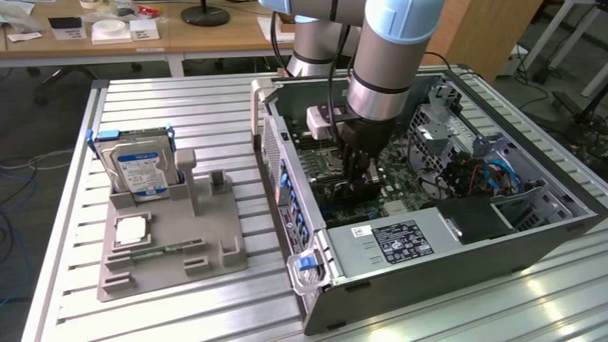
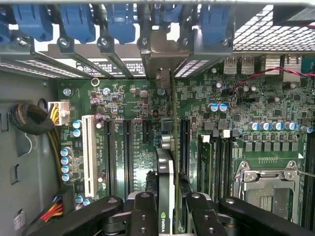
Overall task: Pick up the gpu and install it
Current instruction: 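Insert the gpu into the slot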
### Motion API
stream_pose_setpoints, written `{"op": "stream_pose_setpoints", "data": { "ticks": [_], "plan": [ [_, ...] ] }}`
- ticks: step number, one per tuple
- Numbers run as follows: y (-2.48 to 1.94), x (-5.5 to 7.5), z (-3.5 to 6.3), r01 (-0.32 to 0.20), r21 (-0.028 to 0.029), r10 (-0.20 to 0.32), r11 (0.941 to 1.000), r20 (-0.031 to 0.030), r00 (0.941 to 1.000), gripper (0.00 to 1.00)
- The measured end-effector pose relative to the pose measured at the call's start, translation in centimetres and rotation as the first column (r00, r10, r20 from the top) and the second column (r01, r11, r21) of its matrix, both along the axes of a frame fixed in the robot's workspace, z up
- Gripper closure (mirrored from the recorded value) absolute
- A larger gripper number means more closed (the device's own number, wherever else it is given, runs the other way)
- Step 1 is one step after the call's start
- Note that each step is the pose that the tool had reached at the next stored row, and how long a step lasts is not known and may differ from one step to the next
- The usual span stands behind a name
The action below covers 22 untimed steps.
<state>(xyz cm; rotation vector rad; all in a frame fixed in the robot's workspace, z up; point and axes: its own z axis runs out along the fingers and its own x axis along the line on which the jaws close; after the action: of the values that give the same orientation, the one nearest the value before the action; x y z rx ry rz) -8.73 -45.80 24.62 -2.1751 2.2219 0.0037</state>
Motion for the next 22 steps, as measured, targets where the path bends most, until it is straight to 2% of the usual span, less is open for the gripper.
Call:
{"op": "stream_pose_setpoints", "data": {
  "ticks": [22],
  "plan": [
    [0.00,-0.19,-0.11,0.000,0.0000,0.000,1.0000,0.0011,1.0000,0.73]
  ]
}}
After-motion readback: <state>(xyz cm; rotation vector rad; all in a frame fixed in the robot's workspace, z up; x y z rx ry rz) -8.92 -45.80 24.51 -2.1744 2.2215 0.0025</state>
